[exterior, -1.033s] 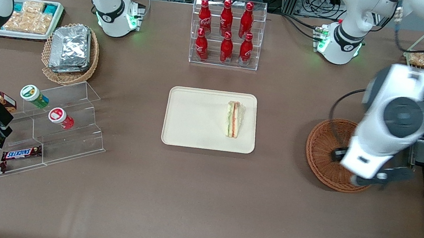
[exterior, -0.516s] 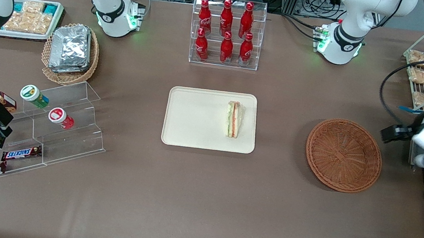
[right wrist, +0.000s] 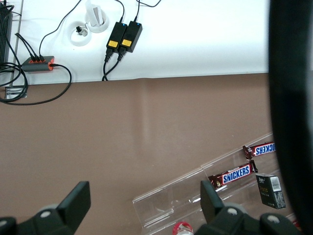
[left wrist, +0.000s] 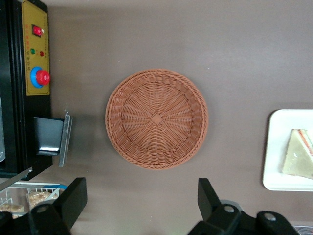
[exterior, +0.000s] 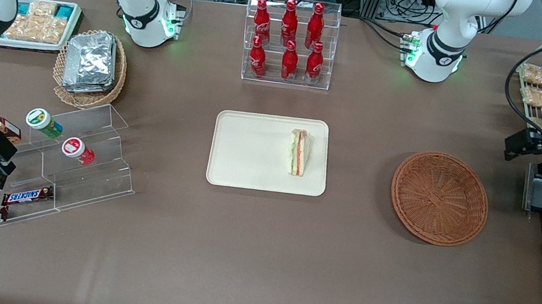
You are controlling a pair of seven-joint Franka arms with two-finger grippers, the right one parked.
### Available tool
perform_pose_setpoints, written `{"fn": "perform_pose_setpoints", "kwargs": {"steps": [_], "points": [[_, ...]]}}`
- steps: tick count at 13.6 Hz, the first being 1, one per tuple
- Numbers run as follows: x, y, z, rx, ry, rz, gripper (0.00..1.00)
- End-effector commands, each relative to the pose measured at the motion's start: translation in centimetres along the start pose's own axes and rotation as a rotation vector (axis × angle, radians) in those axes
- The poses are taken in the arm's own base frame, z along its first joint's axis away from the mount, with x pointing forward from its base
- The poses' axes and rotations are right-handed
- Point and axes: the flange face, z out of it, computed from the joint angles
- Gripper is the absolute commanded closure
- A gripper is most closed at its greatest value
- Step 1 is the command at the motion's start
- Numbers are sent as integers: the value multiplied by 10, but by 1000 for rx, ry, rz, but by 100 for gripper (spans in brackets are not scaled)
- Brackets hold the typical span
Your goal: Place sandwich from basket to tray
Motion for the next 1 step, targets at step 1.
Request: {"fn": "perform_pose_setpoints", "kwargs": {"steps": [1], "points": [[-10,1,-10,-33,-6,24,0]]}}
